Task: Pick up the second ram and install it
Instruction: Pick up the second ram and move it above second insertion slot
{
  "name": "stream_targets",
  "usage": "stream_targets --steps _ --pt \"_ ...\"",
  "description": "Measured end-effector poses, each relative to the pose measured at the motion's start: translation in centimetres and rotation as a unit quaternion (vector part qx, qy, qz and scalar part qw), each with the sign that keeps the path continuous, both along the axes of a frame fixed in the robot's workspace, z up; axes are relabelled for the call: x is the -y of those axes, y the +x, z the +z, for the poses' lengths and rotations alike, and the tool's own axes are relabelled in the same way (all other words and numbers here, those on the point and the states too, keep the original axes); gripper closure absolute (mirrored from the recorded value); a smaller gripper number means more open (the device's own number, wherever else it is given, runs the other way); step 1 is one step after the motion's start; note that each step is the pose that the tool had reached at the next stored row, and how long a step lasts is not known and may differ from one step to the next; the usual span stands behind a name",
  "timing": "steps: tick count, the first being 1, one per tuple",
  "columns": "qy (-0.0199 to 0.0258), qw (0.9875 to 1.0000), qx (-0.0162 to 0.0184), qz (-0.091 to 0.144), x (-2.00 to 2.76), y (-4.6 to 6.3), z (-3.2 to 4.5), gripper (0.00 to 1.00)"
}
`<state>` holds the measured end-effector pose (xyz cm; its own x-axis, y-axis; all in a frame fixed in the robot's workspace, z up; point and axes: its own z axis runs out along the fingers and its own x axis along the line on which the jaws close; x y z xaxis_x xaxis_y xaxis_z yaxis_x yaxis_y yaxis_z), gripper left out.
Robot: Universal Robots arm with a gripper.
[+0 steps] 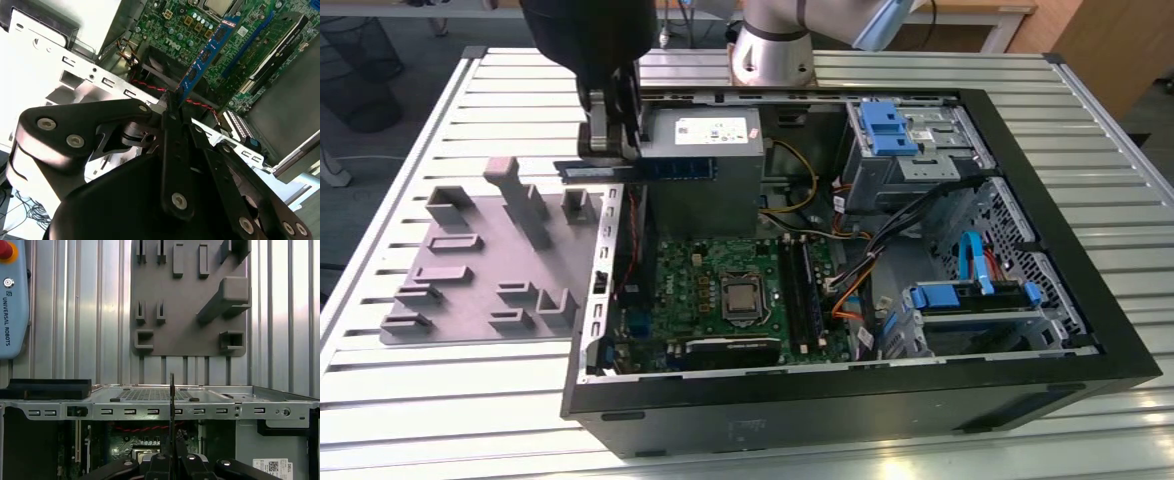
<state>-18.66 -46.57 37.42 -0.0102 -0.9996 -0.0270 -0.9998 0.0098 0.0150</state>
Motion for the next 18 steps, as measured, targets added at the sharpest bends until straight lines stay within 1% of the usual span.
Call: stream_targets --steps 12,16,18 --pt "0.0000 1.0000 0.0000 0.000 0.00 1.4 -0.11 0.86" --pt "0.0000 1.0000 0.0000 0.000 0.00 2.4 -0.16 0.86" --pt "0.0000 1.0000 0.0000 0.000 0.00 3.1 -0.19 0.86"
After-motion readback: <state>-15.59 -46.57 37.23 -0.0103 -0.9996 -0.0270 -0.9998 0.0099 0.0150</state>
